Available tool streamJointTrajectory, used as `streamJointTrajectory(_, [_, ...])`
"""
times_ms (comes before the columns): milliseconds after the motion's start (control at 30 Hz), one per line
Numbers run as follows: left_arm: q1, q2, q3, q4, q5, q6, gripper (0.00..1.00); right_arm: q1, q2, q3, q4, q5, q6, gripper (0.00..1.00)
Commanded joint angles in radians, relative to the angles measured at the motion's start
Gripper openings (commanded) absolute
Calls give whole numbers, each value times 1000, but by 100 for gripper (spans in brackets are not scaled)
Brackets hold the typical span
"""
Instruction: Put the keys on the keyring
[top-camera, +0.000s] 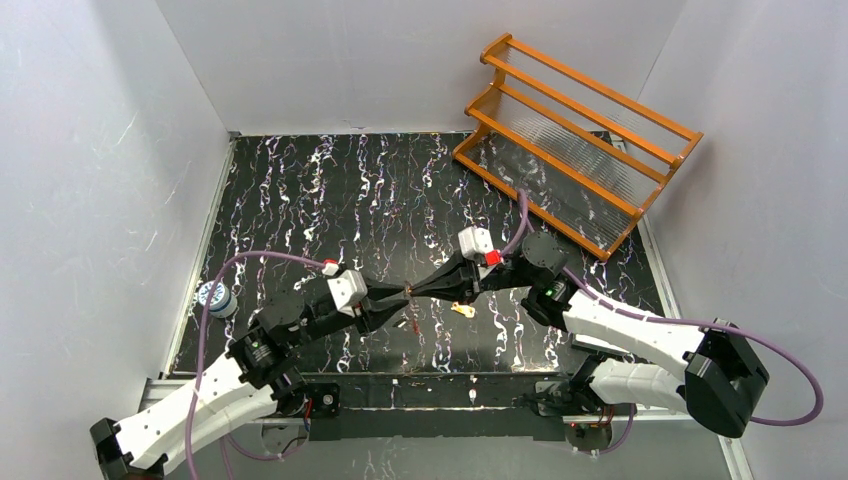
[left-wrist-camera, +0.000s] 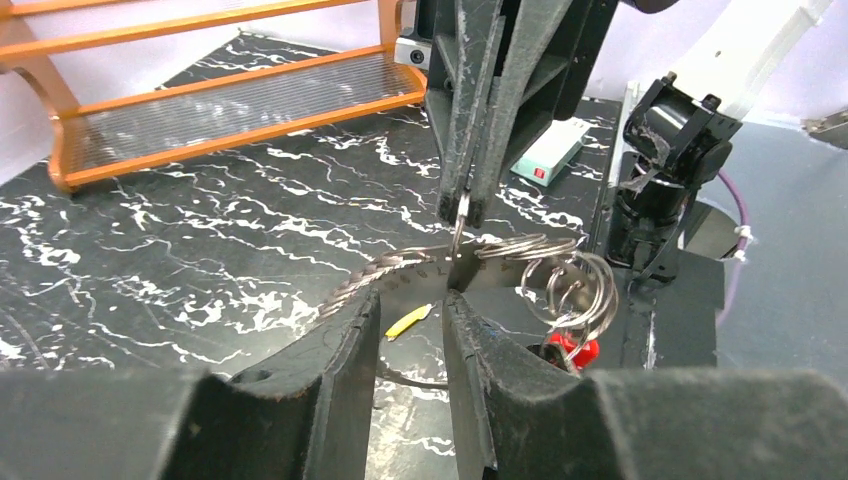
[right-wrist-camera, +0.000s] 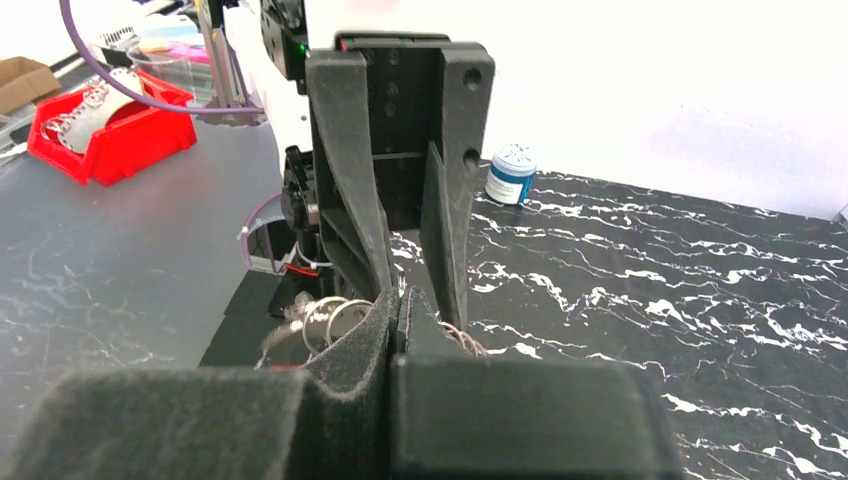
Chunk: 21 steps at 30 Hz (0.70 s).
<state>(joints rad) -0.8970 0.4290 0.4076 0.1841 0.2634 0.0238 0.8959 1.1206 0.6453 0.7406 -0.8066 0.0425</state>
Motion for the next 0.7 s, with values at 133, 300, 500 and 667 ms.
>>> streamJointTrajectory(133, [-4, 80, -21, 258, 36, -95, 28, -5, -15, -26, 151, 13, 83, 1])
streamJointTrajectory(300, [-4, 57, -38, 313, 58, -107, 26, -5, -12, -31, 155, 16, 85, 1])
streamJointTrajectory(500, [-4, 48, -37, 312, 92, -107, 26, -5, -13, -31, 162, 29, 88, 1])
streamJointTrajectory(667, [-4, 55, -30, 318, 103, -105, 29, -5, -16, -36, 177, 40, 97, 1])
